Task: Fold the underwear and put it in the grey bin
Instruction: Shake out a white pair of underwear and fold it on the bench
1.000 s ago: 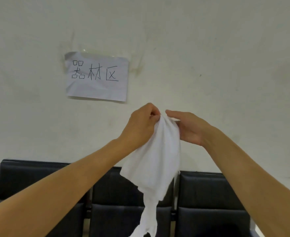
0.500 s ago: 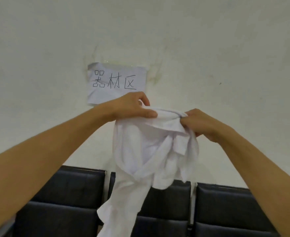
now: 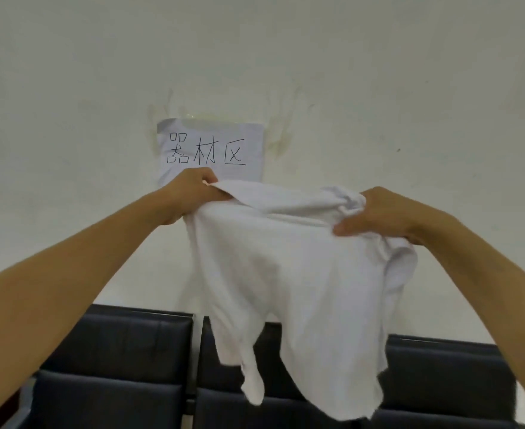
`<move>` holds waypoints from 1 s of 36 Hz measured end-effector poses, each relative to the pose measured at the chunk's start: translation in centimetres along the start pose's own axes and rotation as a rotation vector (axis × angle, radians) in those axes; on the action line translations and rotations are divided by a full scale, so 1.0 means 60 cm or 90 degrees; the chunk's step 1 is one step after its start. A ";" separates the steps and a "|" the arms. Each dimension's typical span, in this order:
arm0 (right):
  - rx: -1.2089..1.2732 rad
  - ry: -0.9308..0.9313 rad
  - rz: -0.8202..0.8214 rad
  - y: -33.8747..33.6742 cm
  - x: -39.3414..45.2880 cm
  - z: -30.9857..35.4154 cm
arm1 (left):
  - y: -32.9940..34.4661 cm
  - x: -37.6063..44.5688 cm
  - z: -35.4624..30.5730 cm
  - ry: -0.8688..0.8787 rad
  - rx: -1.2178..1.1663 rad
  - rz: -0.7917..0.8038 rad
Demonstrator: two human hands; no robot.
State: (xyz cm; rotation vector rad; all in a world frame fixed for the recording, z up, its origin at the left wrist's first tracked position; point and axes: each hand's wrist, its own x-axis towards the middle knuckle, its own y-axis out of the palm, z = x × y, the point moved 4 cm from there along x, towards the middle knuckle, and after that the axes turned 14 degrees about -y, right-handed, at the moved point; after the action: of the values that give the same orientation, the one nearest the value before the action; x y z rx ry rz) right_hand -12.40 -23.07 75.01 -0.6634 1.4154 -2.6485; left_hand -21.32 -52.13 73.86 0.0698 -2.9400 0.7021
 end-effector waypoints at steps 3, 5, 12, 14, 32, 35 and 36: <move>0.115 0.010 -0.140 -0.018 -0.002 -0.023 | 0.020 -0.009 0.012 0.021 0.048 0.138; 0.221 0.022 -0.231 -0.032 -0.001 -0.034 | 0.033 -0.012 0.021 0.026 0.110 0.226; 0.304 0.062 -0.378 -0.043 0.006 -0.071 | 0.065 0.004 0.050 0.003 0.224 0.202; 0.317 0.056 -0.382 -0.041 0.008 -0.081 | 0.074 0.007 0.053 -0.062 0.033 0.252; 0.660 -0.009 -0.176 0.032 0.134 0.002 | 0.291 -0.083 -0.030 -0.132 -0.121 0.613; 0.768 0.013 -0.093 0.070 0.130 -0.029 | 0.290 -0.074 -0.041 -0.161 -0.293 0.628; 0.792 0.011 -0.063 0.082 0.122 -0.042 | 0.286 -0.070 -0.046 -0.173 -0.362 0.634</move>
State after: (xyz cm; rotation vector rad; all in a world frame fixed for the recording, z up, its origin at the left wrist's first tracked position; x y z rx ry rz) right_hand -20.76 -25.81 72.29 -0.4999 -0.4046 -2.8527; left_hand -18.10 -35.54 68.09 -1.5026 -3.1568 -0.1519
